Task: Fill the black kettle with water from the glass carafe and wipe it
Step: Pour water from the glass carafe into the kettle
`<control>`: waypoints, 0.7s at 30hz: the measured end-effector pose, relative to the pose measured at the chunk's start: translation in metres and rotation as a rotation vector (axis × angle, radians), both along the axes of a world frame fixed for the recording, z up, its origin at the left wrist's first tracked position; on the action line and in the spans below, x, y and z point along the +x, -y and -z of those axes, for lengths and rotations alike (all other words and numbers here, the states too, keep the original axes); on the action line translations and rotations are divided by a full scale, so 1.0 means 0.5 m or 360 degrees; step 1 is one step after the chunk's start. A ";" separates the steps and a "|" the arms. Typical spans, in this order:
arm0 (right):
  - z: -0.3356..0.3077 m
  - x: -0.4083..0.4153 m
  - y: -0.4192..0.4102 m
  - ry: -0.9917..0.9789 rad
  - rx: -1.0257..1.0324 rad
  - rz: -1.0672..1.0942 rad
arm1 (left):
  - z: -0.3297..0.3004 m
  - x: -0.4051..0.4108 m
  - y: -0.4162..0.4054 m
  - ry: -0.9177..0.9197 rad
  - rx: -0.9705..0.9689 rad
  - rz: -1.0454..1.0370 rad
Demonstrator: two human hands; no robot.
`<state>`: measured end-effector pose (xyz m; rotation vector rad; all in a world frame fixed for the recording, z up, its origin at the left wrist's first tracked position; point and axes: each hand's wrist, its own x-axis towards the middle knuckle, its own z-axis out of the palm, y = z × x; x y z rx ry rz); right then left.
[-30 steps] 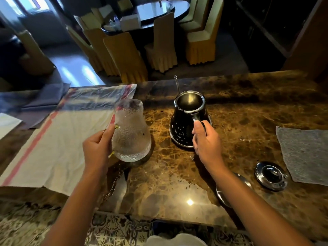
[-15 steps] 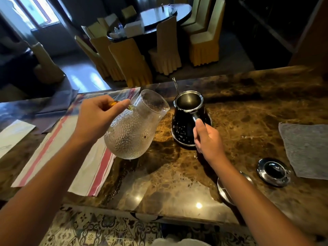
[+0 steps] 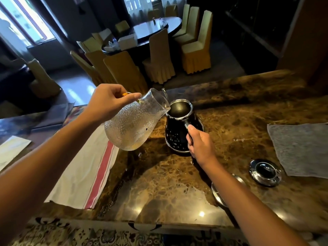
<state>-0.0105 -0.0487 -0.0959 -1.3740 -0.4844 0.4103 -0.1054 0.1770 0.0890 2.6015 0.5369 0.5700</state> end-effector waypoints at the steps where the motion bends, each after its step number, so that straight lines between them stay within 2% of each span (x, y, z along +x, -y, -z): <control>1: 0.000 0.000 0.000 -0.0010 0.0014 -0.0006 | -0.002 0.004 0.002 -0.0019 0.0019 0.0015; 9: 0.006 -0.001 -0.003 -0.0035 0.0039 -0.0001 | -0.021 0.024 -0.001 -0.0155 0.0048 0.0033; 21: 0.027 0.006 -0.011 0.0004 -0.0010 0.0049 | -0.027 0.071 -0.020 -0.0474 0.0440 0.0173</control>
